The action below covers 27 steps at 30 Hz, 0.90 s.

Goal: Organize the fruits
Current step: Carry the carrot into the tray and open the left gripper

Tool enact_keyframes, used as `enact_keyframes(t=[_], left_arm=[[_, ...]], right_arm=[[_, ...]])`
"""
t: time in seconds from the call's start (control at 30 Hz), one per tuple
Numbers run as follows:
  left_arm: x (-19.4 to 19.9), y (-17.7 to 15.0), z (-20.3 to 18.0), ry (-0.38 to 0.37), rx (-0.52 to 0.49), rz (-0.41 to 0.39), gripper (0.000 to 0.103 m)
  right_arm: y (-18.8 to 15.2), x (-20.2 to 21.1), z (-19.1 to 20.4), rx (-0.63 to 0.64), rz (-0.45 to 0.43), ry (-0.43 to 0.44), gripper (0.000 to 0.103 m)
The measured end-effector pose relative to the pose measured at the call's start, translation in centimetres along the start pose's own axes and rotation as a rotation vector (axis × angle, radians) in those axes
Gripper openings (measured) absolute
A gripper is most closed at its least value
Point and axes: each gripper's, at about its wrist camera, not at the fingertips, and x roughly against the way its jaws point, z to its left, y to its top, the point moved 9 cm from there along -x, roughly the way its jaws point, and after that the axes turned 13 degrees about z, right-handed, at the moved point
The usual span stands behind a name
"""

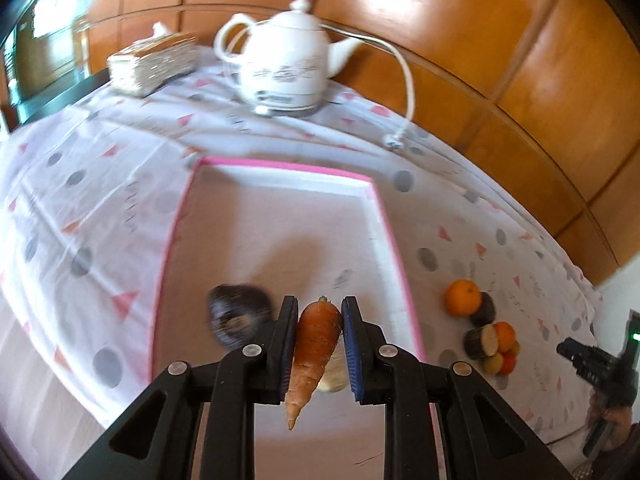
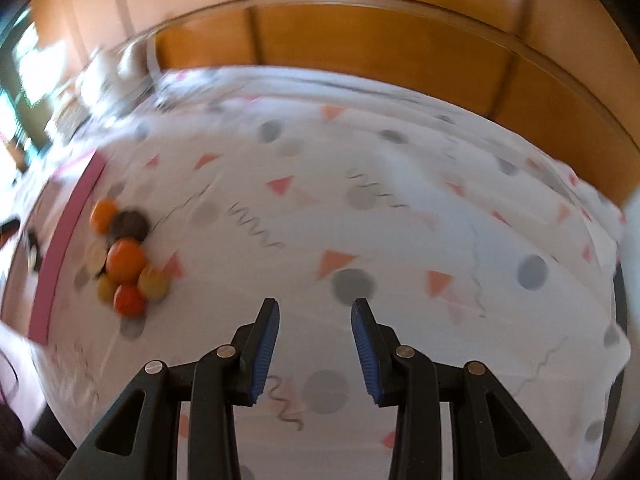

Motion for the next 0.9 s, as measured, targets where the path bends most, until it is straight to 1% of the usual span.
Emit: enact_keyframes(t=[0.17, 0.3, 0.43, 0.6, 0.73, 0.77, 0.83, 0.87, 0.9], left_arm=[[0.8, -0.9, 2.3, -0.004, 0.062, -0.019, 0.022], [1.1, -0.6, 4.1, 0.004, 0.105, -0.026, 0.022], [0.9, 0.9, 5.4, -0.001, 0.154, -0.036, 0.022], [-0.1, 3.7, 6.0, 0.043, 0.154, -0.047, 0.023], [-1.3, 4.5, 6.7, 0.068, 0.177, -0.03, 0.023], [-1.5, 4.5, 6.7, 0.072, 0.177, -0.024, 0.023], [-1.7, 4.5, 6.8, 0.083, 0.174, -0.021, 0.029], [-1.8, 4.4, 6.9, 0.092, 0.175, -0.022, 0.037], [-1.8, 4.3, 6.9, 0.098, 0.179, -0.023, 0.041]], right_arm=[[-0.3, -0.7, 2.6, 0.109, 0.007, -0.001, 0.038], [-0.9, -1.1, 3.5, 0.136, 0.015, -0.007, 0.038], [-0.9, -1.1, 3.8, 0.143, 0.01, 0.001, 0.038], [-0.8, -0.9, 4.3, 0.156, 0.003, 0.024, 0.038], [-0.8, -0.5, 5.7, 0.199, -0.018, 0.049, 0.038], [-0.8, -0.5, 6.1, 0.209, -0.021, 0.057, 0.038], [-0.9, -0.7, 6.9, 0.229, -0.016, 0.072, 0.038], [-1.0, -0.9, 7.2, 0.238, -0.01, 0.075, 0.038], [-1.0, -1.2, 7.5, 0.247, -0.004, 0.076, 0.038]])
